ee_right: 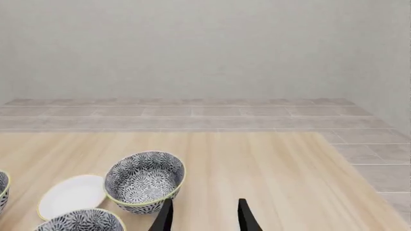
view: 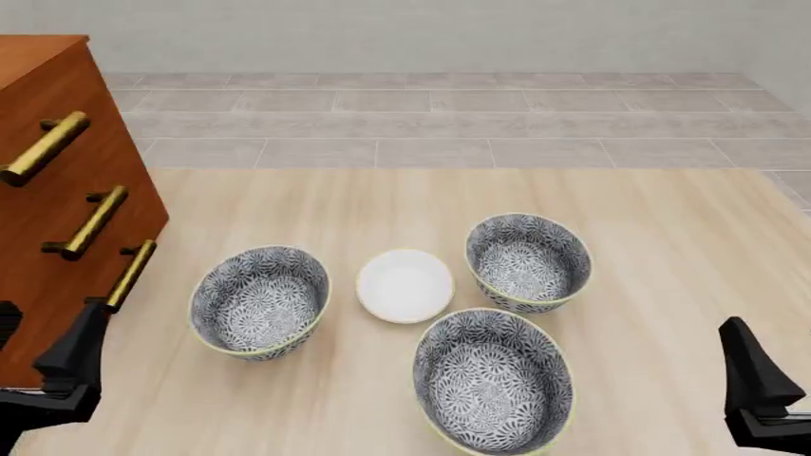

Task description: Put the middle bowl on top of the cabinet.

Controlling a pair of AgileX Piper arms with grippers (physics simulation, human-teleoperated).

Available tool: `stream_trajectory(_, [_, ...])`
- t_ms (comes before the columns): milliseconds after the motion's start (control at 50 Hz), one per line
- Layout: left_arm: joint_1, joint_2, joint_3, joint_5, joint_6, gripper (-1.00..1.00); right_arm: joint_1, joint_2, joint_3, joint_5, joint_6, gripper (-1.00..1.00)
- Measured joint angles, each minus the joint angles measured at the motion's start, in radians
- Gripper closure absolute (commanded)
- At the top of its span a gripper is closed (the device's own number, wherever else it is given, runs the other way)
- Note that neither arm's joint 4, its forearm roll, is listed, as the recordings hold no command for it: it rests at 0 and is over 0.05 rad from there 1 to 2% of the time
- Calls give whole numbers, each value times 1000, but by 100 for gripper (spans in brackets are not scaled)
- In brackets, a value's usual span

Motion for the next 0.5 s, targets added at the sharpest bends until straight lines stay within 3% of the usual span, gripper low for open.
stream_trajectory(500, [8, 379, -88, -135, 1, -100, -5, 4, 2, -2, -5, -100])
